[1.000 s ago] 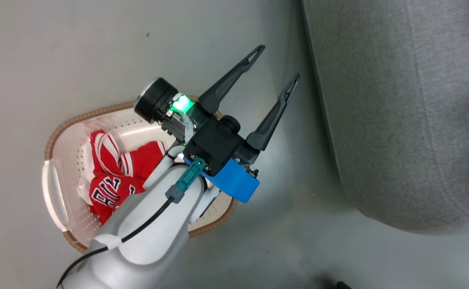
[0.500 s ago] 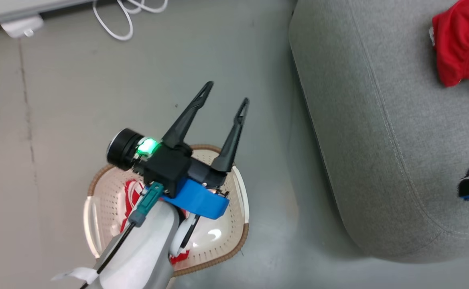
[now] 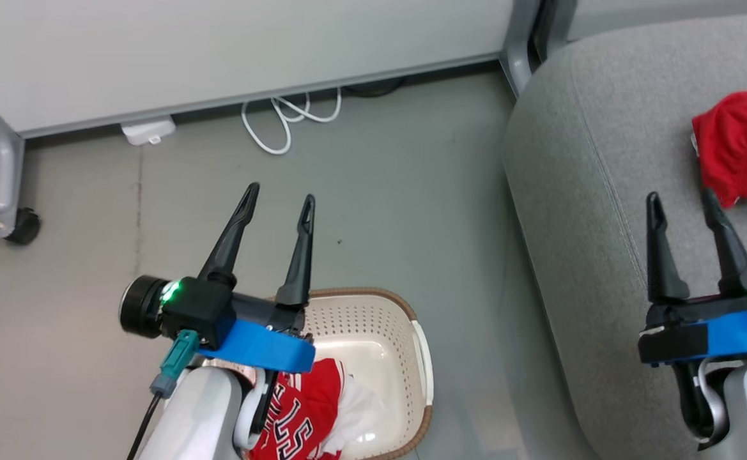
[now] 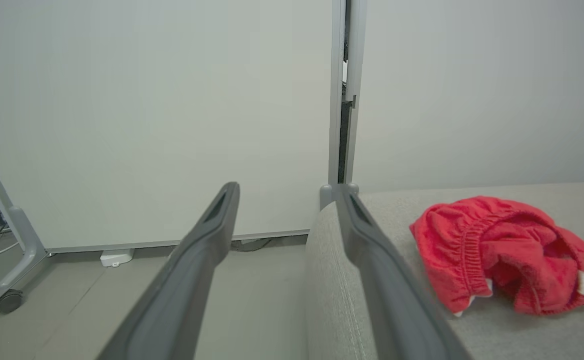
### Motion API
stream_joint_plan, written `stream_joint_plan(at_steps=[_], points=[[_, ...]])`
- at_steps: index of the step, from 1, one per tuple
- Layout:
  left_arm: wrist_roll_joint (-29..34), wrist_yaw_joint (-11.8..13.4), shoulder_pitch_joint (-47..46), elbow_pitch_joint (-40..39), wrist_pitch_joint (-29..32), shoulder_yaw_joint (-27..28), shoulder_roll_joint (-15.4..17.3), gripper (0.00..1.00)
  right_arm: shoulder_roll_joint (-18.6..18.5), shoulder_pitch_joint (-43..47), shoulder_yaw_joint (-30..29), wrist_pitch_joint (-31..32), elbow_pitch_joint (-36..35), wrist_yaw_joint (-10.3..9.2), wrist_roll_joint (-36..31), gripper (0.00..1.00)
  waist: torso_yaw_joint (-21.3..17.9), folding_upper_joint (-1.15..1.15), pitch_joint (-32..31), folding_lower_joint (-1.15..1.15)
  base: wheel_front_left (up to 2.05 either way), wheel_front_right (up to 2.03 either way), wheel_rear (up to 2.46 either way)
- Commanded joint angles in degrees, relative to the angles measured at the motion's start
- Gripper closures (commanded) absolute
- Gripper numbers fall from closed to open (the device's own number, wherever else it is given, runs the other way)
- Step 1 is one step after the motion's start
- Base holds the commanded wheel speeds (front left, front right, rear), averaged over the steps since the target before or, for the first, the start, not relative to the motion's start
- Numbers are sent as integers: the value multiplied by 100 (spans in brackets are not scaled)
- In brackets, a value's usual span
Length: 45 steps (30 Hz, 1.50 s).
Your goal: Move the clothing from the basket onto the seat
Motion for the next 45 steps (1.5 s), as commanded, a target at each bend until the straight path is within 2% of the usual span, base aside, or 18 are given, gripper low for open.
stream_joint_plan(at_steps=[1, 14, 24, 36, 45], points=[[29, -5, 137, 10, -28, 114, -20, 0, 51, 159, 56, -6, -73, 3, -64, 0, 155, 0, -218, 1, 0, 0, 0], [108, -57, 737, 144, -28, 833, -131, 0, 341, 663, 265, -5, -136, 3, -298, 0, 409, 0, -732, 1, 0, 0, 0], [215, -146, 1146, 102, -28, 1210, -154, 0, 503, 1005, 193, -5, -216, 3, -403, 0, 564, 0, -1013, 1, 0, 0, 0], [291, -221, 1384, 60, -28, 1424, -166, 0, 589, 1181, 137, -5, -144, 3, -457, 0, 684, 0, -1121, 1, 0, 0, 0], [241, -188, 1400, 34, -28, 1397, -168, 0, 616, 1185, 164, -5, -125, 3, -466, 0, 706, 0, -1139, 1, 0, 0, 0]])
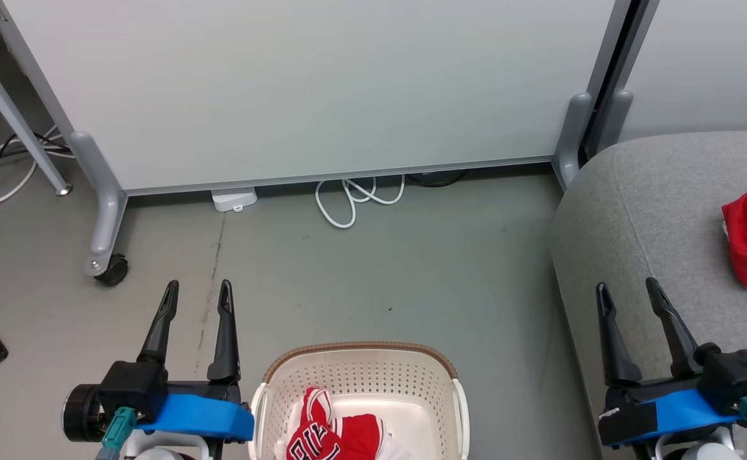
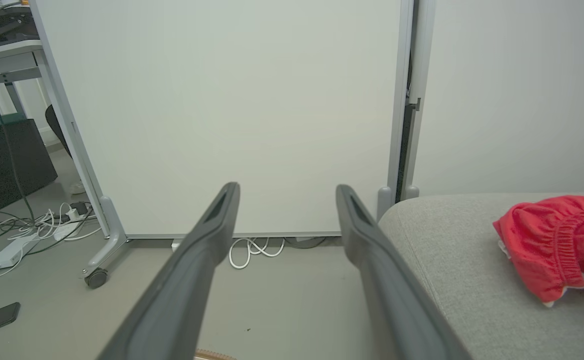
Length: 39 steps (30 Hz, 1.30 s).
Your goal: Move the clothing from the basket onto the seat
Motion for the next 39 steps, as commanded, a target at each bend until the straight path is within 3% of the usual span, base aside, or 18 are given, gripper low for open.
stream_joint_plan(at_steps=[1, 12, 21, 39], points=[[5, 29, 30, -22, -27, 2, -5, 0, 20, 66, 5, -4, 16, 3, -15, 0, -2, 0, 4, 0, 0, 0, 0], [51, -3, -105, 9, -27, -42, -5, 0, 27, -19, 9, -4, 6, 3, 5, 0, -24, 0, 96, 0, 0, 0, 0], [27, -213, -632, 565, -27, -387, 69, 0, -8, -193, 49, -4, -61, 3, 24, 0, -118, 0, 319, 0, 0, 0, 0], [-256, -247, -2445, 2563, -23, -2314, 543, 0, -279, -1190, 324, -3, -329, 3, 102, 0, -740, 0, 1741, 0, 0, 0, 0]])
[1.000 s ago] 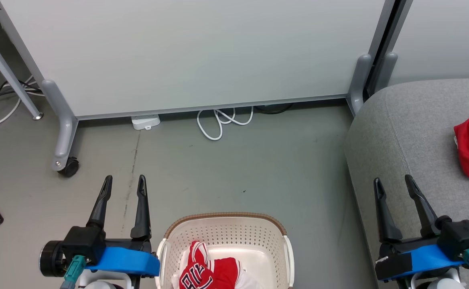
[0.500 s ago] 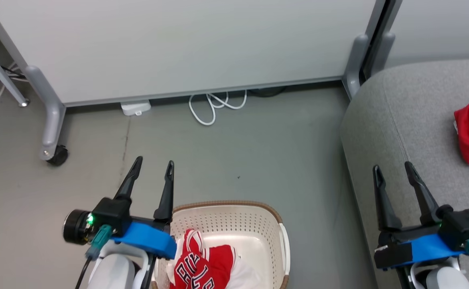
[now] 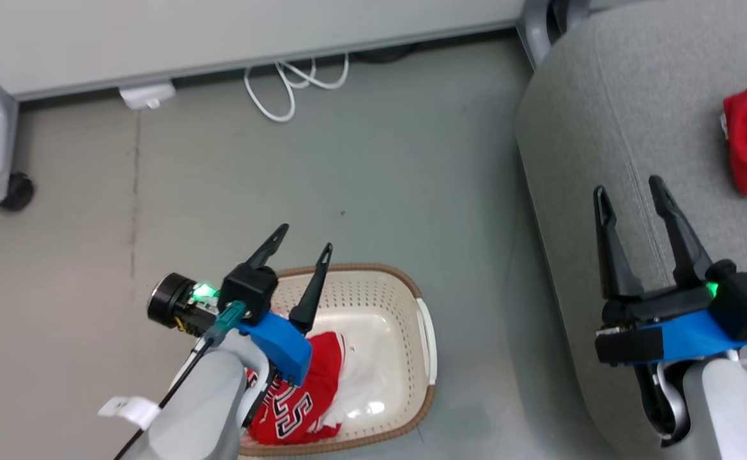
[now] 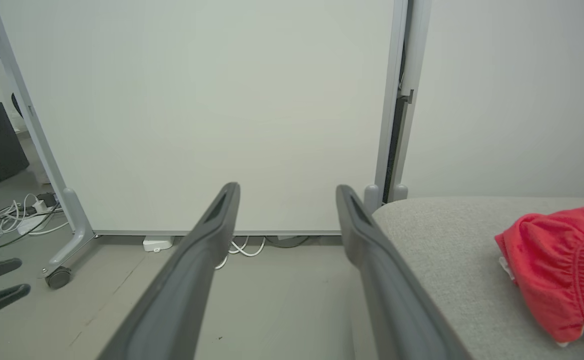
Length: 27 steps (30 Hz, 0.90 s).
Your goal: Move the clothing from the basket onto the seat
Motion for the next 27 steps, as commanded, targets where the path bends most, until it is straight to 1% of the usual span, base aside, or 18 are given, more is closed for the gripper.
stream_joint_plan(at_steps=[1, 4, 5, 6, 9, 13, 14, 15, 19, 22, 25, 27], points=[[-20, -9, -207, 146, -16, -157, 57, 0, -45, -120, 9, -3, -45, 3, 1, 0, -160, 0, 317, -1, 0, 0, 0], [-67, -8, -527, 582, -16, -593, 72, 0, -72, -285, 37, -4, -66, 3, 22, 0, -228, 0, 609, -1, 0, 0, 0], [-67, -8, -527, 582, -16, -593, 72, 0, -72, -285, 37, -4, -66, 3, 22, 0, -228, 0, 609, -1, 0, 0, 0], [-93, -8, -754, 867, -15, -864, 90, 0, -78, -391, 67, -3, -92, 3, 43, 0, -277, 0, 802, -1, 0, 0, 0], [-161, -9, -1057, 1329, -15, -1272, 118, 0, -77, -530, 123, -3, -141, 3, 53, 0, -367, 0, 1111, -1, 0, 0, 0], [-303, -9, -1421, 1936, 14, -1833, 66, 0, -80, -745, 179, -4, -196, 3, 84, 0, -481, 0, 1465, -1, 0, 0, 0], [-347, -9, -1483, 2104, 104, -1976, 57, 0, -78, -790, 198, -4, -214, 3, 89, 0, -516, 0, 1561, -1, 0, 0, 0], [-347, -9, -1483, 2104, 104, -1976, 57, 0, -78, -790, 198, -4, -214, 3, 89, 0, -516, 0, 1561, -1, 0, 0, 0], [-462, -8, -1787, 2518, 237, -2520, 64, 0, -82, -973, 219, -4, -296, 3, 100, 0, -629, 0, 1955, -1, 0, 0, 0], [-648, -8, -1945, 2760, 446, -2875, 47, 0, -88, -1099, 236, -4, -371, 3, 95, 0, -698, 0, 2252, -1, 0, 0, 0], [-835, -8, -2120, 2940, 637, -3209, 122, 0, -97, -1208, 258, -3, -424, 3, 109, 0, -767, 0, 2516, -1, 0, 0, 0], [-934, -8, -2198, 3090, 911, -3424, 155, 0, -104, -1277, 274, -3, -467, 3, 109, 0, -806, 0, 2681, -1, 0, 0, 0]])
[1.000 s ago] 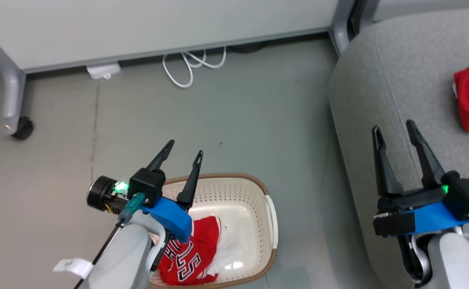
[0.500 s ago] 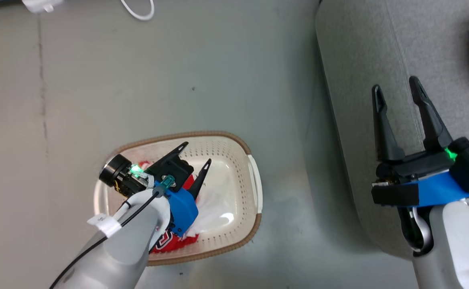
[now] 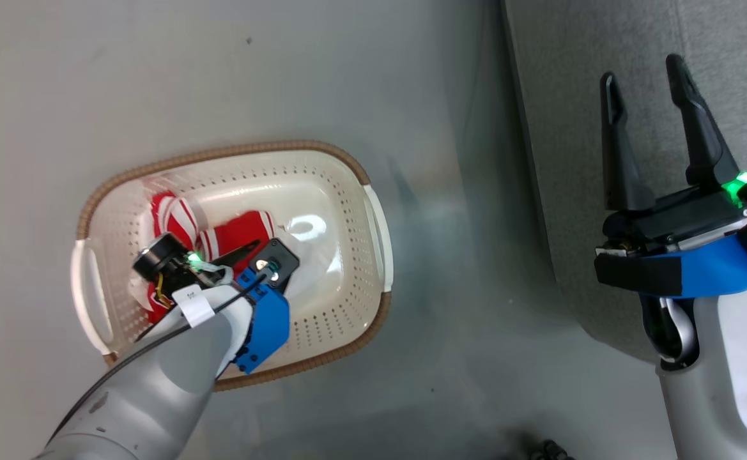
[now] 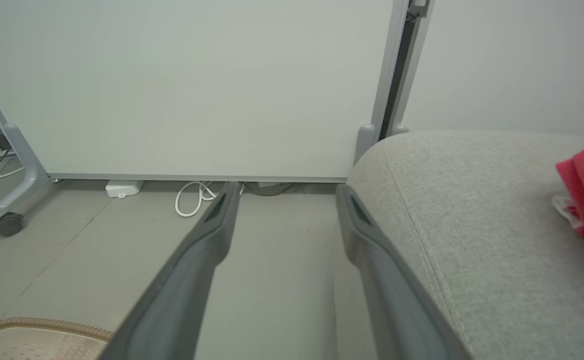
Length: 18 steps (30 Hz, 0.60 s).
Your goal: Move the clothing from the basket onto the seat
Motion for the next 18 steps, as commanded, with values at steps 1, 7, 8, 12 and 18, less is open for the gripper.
stream_joint_plan(at_steps=[1, 7, 8, 12, 18], points=[[-48, -6, -109, 43, 63, -38, 59, 0, -22, -116, 8, -5, -46, 3, 6, 0, -109, 0, 252, -1, 0, 0, 0], [-425, -6, -337, 186, 706, -481, 167, 0, -11, -291, 34, -4, -218, 3, 13, 0, -197, 0, 734, -1, 0, 0, 0], [-468, -6, -380, 199, 791, -548, 193, 0, -15, -314, 35, -5, -245, 3, 8, 0, -204, 0, 806, -1, 0, 0, 0], [-489, -6, -618, 261, 1047, -799, 283, 0, -24, -411, 26, -4, -362, 3, 15, 0, -225, 0, 1117, -1, 0, 0, 0], [-479, -6, -868, 388, 1256, -949, 371, 0, -24, -491, -17, -5, -544, 3, -10, 0, -274, 0, 1491, -1, 0, 0, 0]])
